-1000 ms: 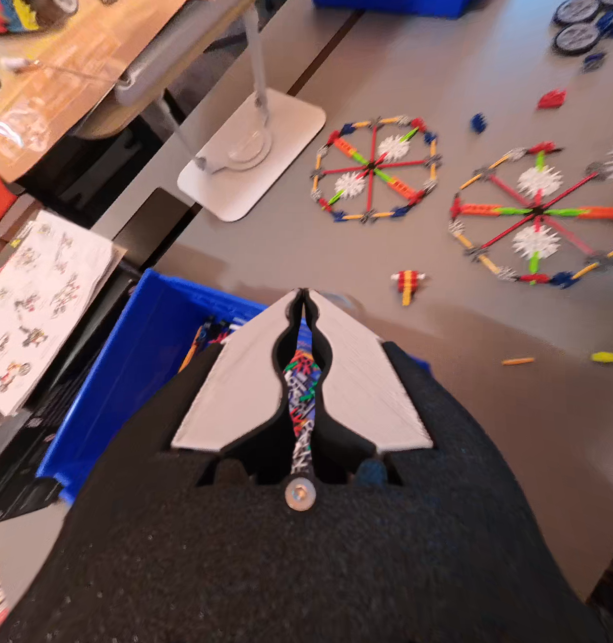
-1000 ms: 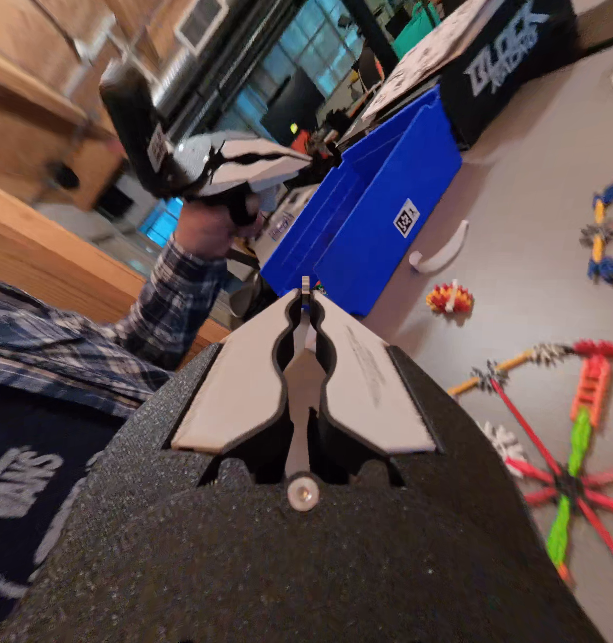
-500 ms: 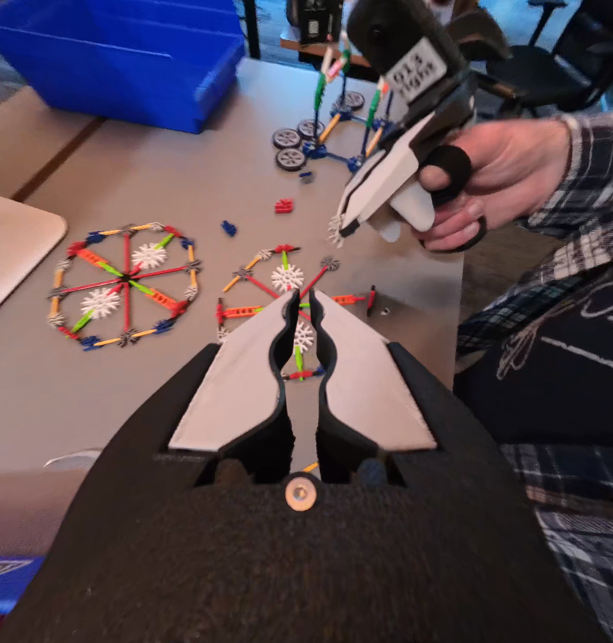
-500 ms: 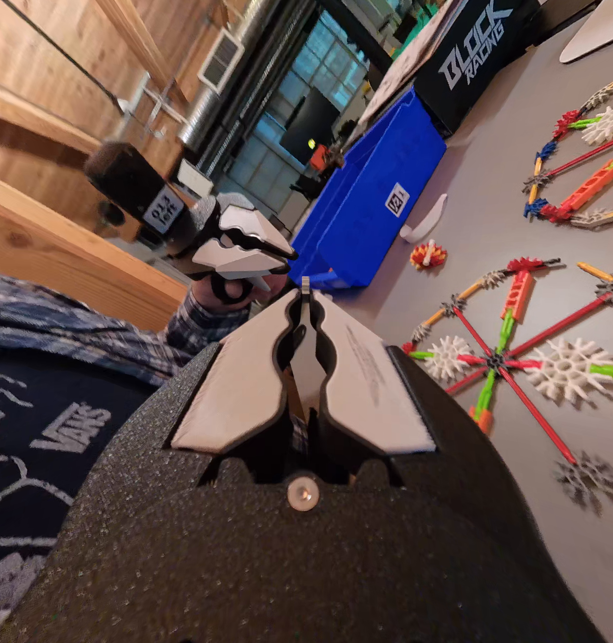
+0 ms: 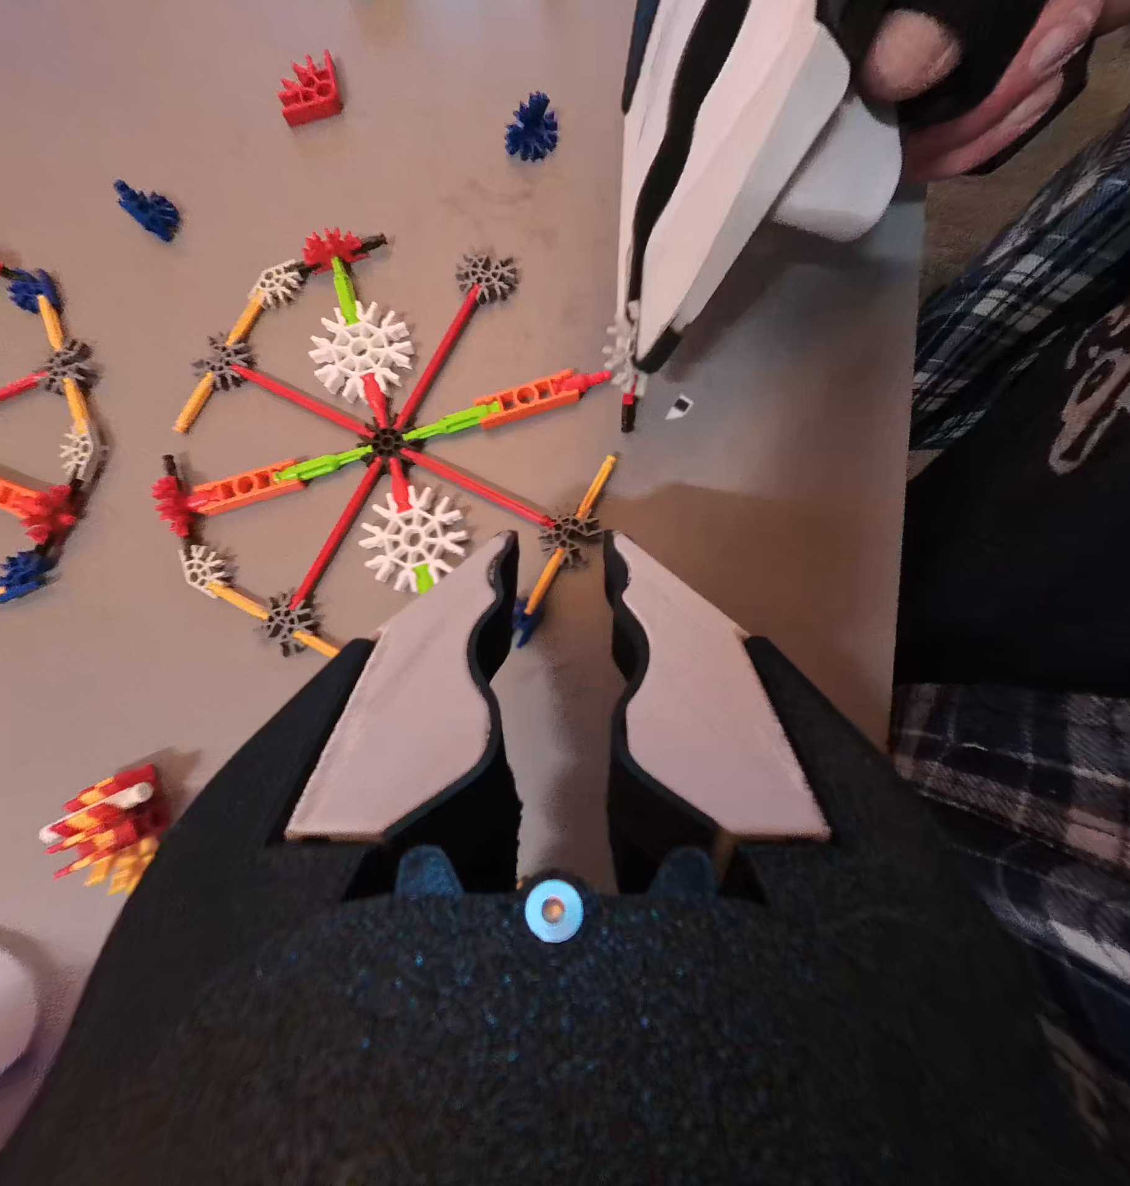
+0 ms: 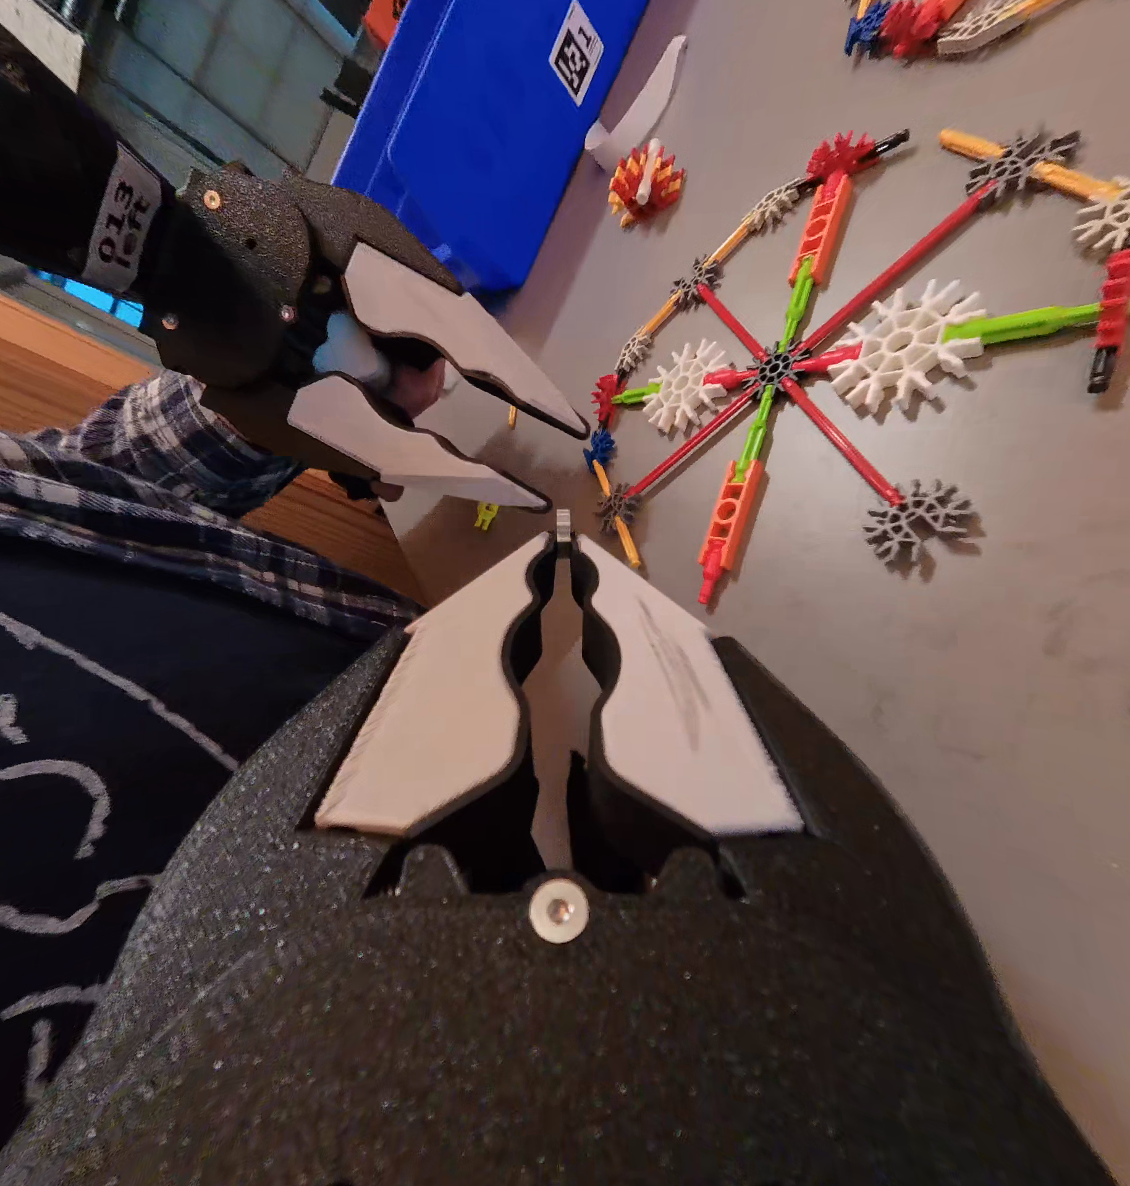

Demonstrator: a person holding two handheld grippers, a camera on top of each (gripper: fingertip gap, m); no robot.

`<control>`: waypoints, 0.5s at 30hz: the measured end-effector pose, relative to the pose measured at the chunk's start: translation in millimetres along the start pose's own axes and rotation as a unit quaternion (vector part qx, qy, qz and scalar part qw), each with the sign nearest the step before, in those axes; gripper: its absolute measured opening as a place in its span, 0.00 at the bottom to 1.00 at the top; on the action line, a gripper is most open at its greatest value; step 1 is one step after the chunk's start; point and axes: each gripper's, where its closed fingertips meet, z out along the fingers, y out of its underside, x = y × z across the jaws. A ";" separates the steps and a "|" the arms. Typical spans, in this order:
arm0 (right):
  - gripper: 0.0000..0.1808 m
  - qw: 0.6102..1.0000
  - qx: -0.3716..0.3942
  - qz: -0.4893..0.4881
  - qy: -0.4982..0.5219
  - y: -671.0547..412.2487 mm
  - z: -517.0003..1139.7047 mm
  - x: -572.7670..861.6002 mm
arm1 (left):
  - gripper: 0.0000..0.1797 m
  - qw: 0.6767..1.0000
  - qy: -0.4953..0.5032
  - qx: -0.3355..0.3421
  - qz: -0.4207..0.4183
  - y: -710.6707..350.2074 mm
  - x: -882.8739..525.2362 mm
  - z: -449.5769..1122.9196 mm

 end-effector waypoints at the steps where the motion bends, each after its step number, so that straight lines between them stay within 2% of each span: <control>1: 0.01 1.000 -0.007 -0.005 0.007 3.5 2.8 2.1 | 0.14 1.000 0.002 0.003 -0.001 -0.5 2.4 2.4; 4: 0.01 1.000 -0.023 -0.008 0.015 13.2 10.4 5.8 | 0.13 1.000 -0.009 0.001 0.007 1.7 2.1 9.7; 7: 0.01 0.999 -0.034 -0.017 0.031 18.9 9.2 8.5 | 0.12 0.999 -0.018 -0.031 0.022 13.2 -1.1 14.7; 10: 0.01 0.994 -0.061 -0.031 0.083 26.5 1.6 25.0 | 0.12 0.999 -0.016 -0.036 0.015 16.2 -2.3 14.7; 15: 0.01 0.991 -0.059 -0.032 0.113 23.7 -9.5 33.8 | 0.12 0.999 -0.026 -0.045 -0.002 22.1 -14.9 5.4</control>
